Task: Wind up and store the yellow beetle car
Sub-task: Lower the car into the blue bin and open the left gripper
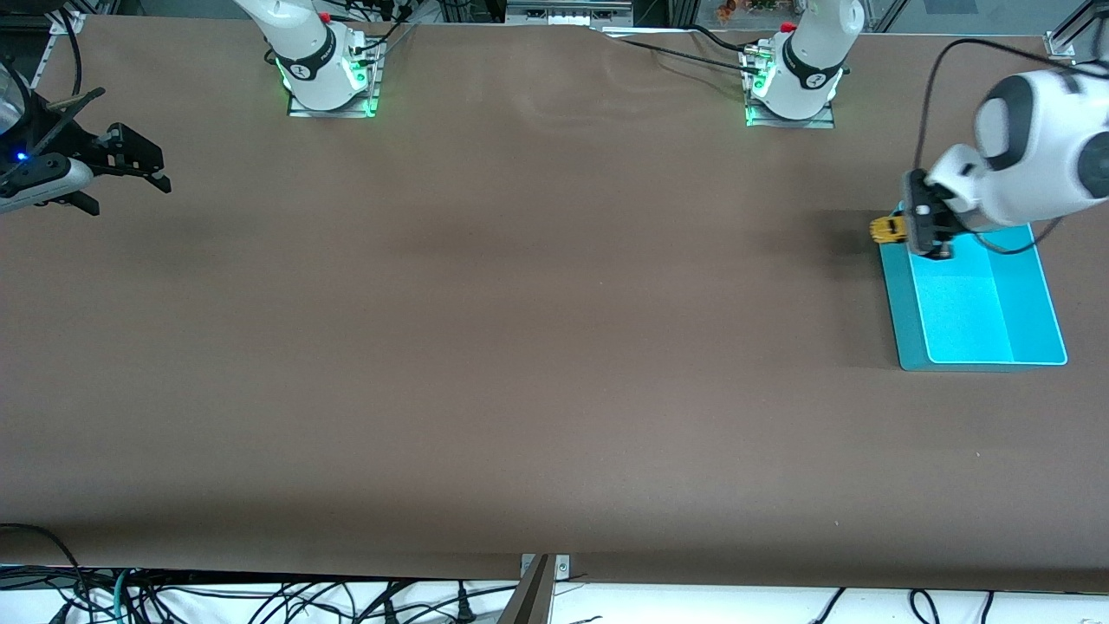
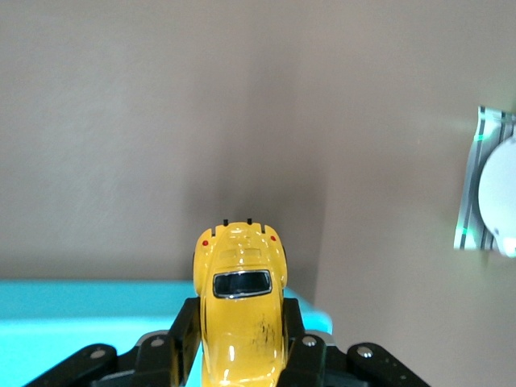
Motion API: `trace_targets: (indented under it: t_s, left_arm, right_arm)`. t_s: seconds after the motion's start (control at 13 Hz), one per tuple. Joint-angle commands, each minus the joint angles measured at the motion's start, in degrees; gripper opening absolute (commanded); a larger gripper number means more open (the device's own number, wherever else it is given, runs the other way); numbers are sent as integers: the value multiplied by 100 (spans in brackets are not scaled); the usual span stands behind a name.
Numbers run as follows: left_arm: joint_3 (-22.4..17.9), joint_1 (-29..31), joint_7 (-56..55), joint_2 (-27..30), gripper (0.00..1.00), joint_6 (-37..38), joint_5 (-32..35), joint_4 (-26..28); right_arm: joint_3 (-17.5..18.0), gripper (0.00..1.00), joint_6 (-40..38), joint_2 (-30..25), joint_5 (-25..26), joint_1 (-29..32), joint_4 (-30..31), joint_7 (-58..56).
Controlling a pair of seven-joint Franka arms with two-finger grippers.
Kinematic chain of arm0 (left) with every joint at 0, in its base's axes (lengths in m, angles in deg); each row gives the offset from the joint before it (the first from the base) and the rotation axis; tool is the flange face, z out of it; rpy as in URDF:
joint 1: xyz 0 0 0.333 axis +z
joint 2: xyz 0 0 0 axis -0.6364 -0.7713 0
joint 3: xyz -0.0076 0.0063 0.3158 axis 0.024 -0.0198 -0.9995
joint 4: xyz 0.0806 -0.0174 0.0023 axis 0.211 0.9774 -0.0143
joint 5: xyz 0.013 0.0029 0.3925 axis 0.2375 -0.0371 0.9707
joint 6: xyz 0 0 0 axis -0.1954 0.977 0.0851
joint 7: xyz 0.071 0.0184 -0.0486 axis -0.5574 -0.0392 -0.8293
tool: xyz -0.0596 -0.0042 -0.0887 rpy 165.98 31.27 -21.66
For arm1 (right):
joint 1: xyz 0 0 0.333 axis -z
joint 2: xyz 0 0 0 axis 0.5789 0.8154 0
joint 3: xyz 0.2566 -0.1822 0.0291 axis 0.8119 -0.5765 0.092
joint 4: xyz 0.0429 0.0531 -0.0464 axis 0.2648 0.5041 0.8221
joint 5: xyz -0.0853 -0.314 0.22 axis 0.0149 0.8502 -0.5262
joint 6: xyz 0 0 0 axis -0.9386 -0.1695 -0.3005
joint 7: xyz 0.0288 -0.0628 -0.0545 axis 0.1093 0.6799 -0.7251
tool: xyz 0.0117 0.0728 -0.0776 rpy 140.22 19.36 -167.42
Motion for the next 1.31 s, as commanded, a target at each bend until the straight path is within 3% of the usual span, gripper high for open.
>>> trace_targets:
  t_s: [0.0, 0.23, 0.54, 0.85, 1.23]
  left_arm:
    - [18, 678, 953, -480, 0, 308, -66, -747]
    - [-35, 1101, 1877, -1060, 0, 73, 187, -1179]
    - [-35, 1260, 2854, -1570, 0, -1069, 418, -1285]
    - [-35, 1304, 2758, -2019, 0, -1755, 312, -1198]
    - [-35, 1313, 2363, -2221, 0, -2582, 146, -636]
  right_arm:
    - [-7, 100, -73, -9, 3, -30, -47, 36]
    - [-7, 100, -73, -9, 3, -30, -47, 36]
    - [-7, 100, -64, 0, 3, -30, -56, 36]
    - [-7, 100, -73, 17, 3, -30, -56, 36]
    - [-7, 100, -73, 17, 3, -30, -56, 36]
